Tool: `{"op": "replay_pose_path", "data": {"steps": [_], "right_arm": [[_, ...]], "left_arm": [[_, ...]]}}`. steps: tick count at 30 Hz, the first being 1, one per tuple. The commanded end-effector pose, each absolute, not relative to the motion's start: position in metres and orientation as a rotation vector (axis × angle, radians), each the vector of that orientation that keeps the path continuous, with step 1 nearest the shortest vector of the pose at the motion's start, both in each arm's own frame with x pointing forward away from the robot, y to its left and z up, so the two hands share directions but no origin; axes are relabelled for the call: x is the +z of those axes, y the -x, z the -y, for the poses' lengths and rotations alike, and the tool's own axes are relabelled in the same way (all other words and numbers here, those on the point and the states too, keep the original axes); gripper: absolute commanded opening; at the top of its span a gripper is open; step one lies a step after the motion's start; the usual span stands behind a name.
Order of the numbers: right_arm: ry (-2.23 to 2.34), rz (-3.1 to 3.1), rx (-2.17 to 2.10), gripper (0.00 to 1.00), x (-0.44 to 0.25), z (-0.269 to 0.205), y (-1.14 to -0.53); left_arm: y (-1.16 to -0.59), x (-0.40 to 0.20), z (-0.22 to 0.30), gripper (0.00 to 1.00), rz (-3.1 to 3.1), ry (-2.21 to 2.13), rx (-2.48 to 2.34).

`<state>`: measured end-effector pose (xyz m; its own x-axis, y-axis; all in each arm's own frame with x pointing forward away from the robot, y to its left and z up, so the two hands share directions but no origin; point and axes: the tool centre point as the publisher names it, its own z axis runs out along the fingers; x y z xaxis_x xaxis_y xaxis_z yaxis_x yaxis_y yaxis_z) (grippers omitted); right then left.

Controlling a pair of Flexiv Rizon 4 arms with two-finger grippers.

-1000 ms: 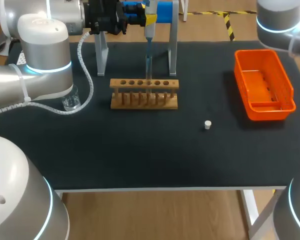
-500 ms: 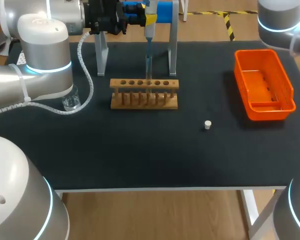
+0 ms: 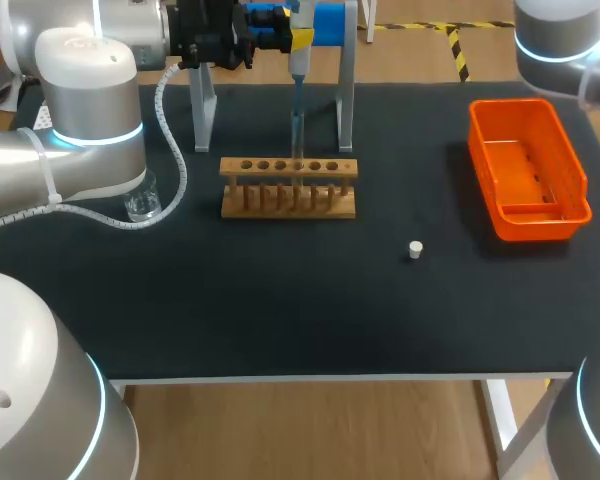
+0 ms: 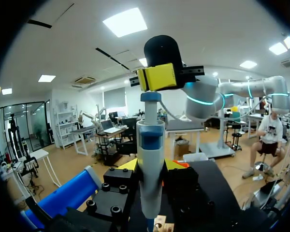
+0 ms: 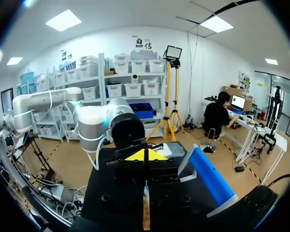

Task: Invert the test tube, pick up the pipette, mount the tip to pipette, aspirate from beaker and dispense into the tube, eject the tip, return the pipette, and cap with the stopper.

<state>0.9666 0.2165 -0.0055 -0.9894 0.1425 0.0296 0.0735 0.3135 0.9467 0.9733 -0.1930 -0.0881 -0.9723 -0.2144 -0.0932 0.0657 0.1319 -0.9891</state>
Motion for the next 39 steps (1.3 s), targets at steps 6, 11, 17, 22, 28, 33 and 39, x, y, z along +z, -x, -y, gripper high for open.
{"op": "replay_pose_path", "data": {"steps": [6,11,17,22,28,33,39], "right_arm": [[-0.21,-2.511,1.787,0.0,-0.006,-0.216,-0.966],[-0.212,-2.514,1.785,0.0,-0.007,-0.216,-0.966],[-0.217,-2.521,1.782,0.0,-0.011,-0.216,-0.965],[-0.221,-2.529,1.78,0.0,-0.013,-0.216,-0.964],[-0.221,-2.537,1.78,0.0,-0.014,-0.216,-0.963],[-0.225,-2.54,1.782,0.0,-0.015,-0.215,-0.963],[-0.228,-2.549,1.781,0.0,-0.018,-0.215,-0.961]], "left_arm": [[-0.974,-0.089,0.194,0.0,-2.19,0.146,-1.935],[-0.974,-0.089,0.194,0.0,-2.19,0.146,-1.935],[-0.974,-0.089,0.194,0.0,-2.19,0.146,-1.935],[-0.974,-0.089,0.194,0.0,-2.19,0.146,-1.935],[-0.974,-0.089,0.194,0.0,-2.19,0.146,-1.935],[-0.974,-0.089,0.194,0.0,-2.19,0.146,-1.935],[-0.974,-0.089,0.194,0.0,-2.19,0.146,-1.935]]}}
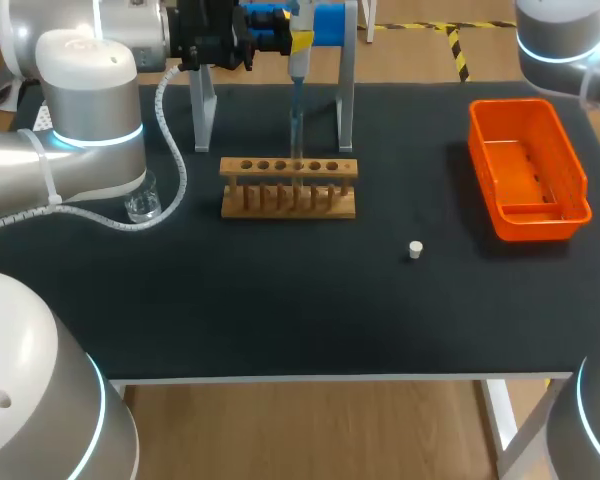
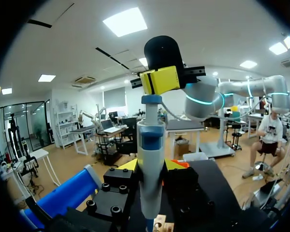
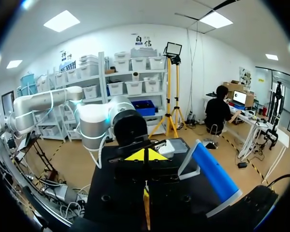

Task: Invert the test tube, pick up the pipette, mount the tip to pipette, aspirate from beaker and dispense into the tube, eject the tip, return the pipette, and cap with the stopper.

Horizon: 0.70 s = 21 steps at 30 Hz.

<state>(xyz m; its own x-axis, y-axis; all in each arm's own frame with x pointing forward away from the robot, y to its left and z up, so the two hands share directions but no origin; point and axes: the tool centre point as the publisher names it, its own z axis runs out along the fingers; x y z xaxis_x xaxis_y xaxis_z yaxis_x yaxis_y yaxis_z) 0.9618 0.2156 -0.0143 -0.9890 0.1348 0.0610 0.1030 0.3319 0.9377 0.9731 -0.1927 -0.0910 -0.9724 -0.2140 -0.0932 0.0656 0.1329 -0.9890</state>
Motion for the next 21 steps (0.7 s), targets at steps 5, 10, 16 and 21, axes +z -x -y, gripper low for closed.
{"op": "replay_pose_path", "data": {"steps": [5,10,16,21], "right_arm": [[-0.229,-2.556,1.78,0.0,-0.02,-0.215,-0.96],[-0.229,-2.566,1.779,0.0,-0.024,-0.215,-0.959],[-0.235,-2.574,1.78,0.0,-0.027,-0.213,-0.957],[-0.243,-2.577,1.783,0.0,-0.03,-0.212,-0.956]], "left_arm": [[-0.974,-0.089,0.194,0.0,-2.19,0.146,-1.935],[-0.974,-0.089,0.194,0.0,-2.19,0.146,-1.935],[-0.974,-0.089,0.194,0.0,-2.19,0.146,-1.935],[-0.974,-0.089,0.194,0.0,-2.19,0.146,-1.935]]}}
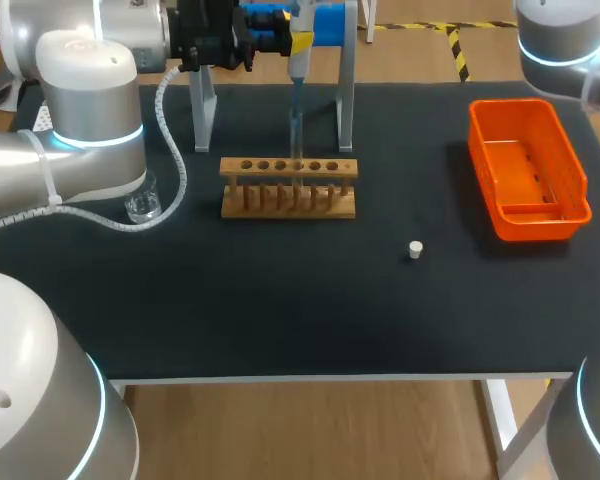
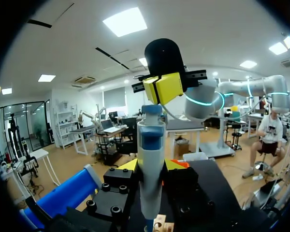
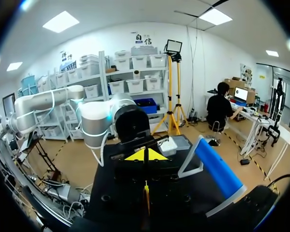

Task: Invert the test tube, pick up the pipette, mount the tip to pipette, aspirate from beaker and dispense into the tube, eject the tip, return the pipette, and cap with the stopper.

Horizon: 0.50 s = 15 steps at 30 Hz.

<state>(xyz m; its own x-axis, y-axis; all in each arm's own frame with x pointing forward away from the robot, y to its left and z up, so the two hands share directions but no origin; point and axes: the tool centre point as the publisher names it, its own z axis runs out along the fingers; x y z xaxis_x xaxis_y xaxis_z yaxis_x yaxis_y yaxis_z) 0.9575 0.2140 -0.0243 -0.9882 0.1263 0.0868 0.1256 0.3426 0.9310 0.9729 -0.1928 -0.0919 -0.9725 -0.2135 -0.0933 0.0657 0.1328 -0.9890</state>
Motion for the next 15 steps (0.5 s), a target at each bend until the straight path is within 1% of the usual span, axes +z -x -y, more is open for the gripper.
{"op": "replay_pose_path", "data": {"steps": [1,15], "right_arm": [[-0.245,-2.579,1.783,0.0,-0.0306,-0.2116,-0.9561],[-0.259,-2.587,1.792,0.0,-0.0367,-0.2094,-0.9518]], "left_arm": [[-0.9742,-0.0886,0.1938,0.0,-2.19,0.146,-1.935],[-0.9742,-0.0886,0.1938,0.0,-2.19,0.146,-1.935]]}}
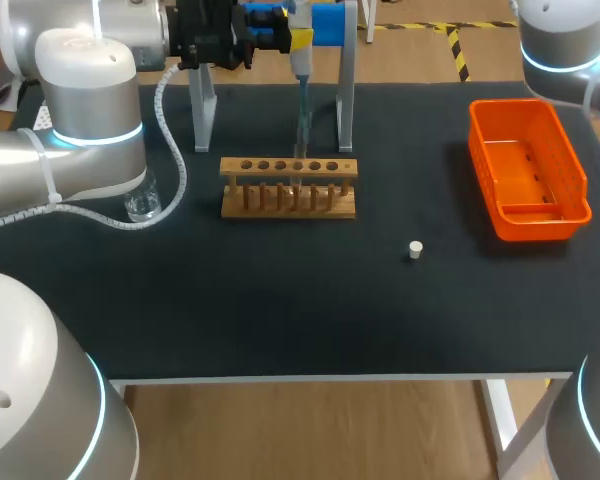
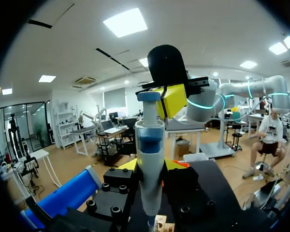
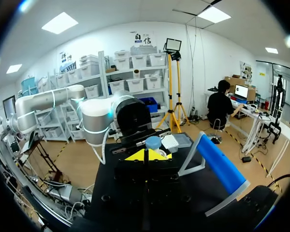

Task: Invert the test tube, pick up the pipette, mount the tip to pipette, aspirate from beaker and dispense into the tube, eject the tip, return the pipette, and cap with the stopper.

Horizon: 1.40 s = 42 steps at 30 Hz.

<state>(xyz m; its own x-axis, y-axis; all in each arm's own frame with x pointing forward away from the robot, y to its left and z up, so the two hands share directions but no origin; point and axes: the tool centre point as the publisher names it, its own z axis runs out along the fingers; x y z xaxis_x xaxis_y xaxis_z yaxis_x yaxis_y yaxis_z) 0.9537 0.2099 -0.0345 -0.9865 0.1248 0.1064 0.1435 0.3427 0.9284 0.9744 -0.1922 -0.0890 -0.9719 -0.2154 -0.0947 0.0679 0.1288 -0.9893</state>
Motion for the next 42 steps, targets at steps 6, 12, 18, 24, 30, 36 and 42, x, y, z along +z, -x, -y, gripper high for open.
{"op": "replay_pose_path", "data": {"steps": [6,12,18,24,30,36,42], "right_arm": [[0.255,2.558,-1.779,0.0,-0.034,-0.21,-0.951],[0.245,2.557,-1.807,0.0,-0.026,-0.208,-0.949],[0.212,2.557,-1.852,0.0,-0.011,-0.207,-0.949],[0.204,2.562,-1.873,0.0,-0.004,-0.211,-0.957],[0.198,2.565,-1.874,0.0,-0.004,-0.217,-0.962],[0.202,2.569,-1.882,0.0,-0.001,-0.219,-0.969],[0.214,2.573,-1.882,0.0,-0.003,-0.223,-0.976]], "left_arm": [[-0.974,-0.089,0.194,0.0,-2.19,0.146,-1.935],[-0.974,-0.089,0.194,0.0,-2.19,0.146,-1.935],[-0.974,-0.089,0.194,0.0,-2.19,0.146,-1.935],[-0.974,-0.089,0.194,0.0,-2.19,0.146,-1.935],[-0.974,-0.089,0.194,0.0,-2.19,0.146,-1.935],[-0.974,-0.089,0.194,0.0,-2.19,0.146,-1.935],[-0.974,-0.089,0.194,0.0,-2.19,0.146,-1.935]]}}
